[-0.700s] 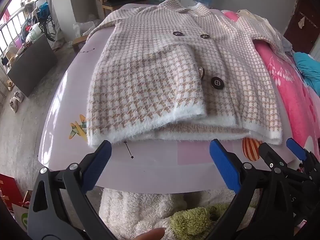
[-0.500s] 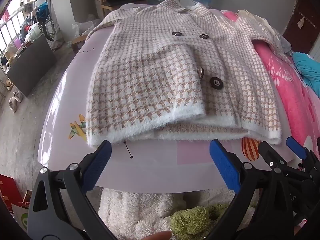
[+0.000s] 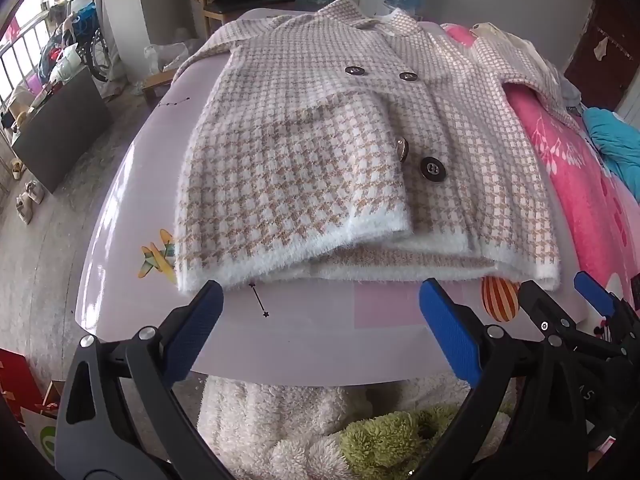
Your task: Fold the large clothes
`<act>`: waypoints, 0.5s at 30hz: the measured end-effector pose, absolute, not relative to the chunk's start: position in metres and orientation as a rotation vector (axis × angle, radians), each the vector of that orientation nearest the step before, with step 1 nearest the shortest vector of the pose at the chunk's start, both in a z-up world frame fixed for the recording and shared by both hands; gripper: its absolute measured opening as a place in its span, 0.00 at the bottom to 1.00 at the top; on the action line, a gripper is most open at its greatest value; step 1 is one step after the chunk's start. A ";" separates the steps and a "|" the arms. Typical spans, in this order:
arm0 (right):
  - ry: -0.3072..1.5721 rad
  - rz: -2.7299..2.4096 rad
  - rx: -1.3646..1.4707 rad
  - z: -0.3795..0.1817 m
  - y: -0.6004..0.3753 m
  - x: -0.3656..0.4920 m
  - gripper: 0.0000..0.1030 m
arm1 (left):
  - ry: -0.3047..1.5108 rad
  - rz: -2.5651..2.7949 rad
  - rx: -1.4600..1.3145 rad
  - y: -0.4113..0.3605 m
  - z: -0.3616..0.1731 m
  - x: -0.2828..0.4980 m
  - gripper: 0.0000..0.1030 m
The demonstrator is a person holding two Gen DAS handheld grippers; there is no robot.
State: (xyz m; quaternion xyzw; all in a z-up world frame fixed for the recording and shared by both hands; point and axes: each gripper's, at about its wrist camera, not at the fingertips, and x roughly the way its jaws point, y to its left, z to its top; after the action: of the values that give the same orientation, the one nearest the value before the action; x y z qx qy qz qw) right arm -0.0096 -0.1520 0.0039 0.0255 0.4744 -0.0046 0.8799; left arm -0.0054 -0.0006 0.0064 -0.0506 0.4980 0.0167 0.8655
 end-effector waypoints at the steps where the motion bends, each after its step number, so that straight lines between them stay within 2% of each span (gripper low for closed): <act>1: 0.987 -0.010 0.054 0.004 -0.152 -0.010 0.95 | 1.046 0.029 -0.109 0.004 0.007 -0.001 0.92; 15: 0.987 -0.009 0.051 0.007 -0.150 -0.010 0.95 | 1.045 0.027 -0.114 0.006 0.009 -0.001 0.92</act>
State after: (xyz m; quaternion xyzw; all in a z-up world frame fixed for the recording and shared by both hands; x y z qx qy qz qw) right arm -0.0098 -0.1497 0.0065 0.0243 0.4736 -0.0045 0.8804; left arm -0.0005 0.0056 0.0093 -0.0542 0.4986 0.0128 0.8650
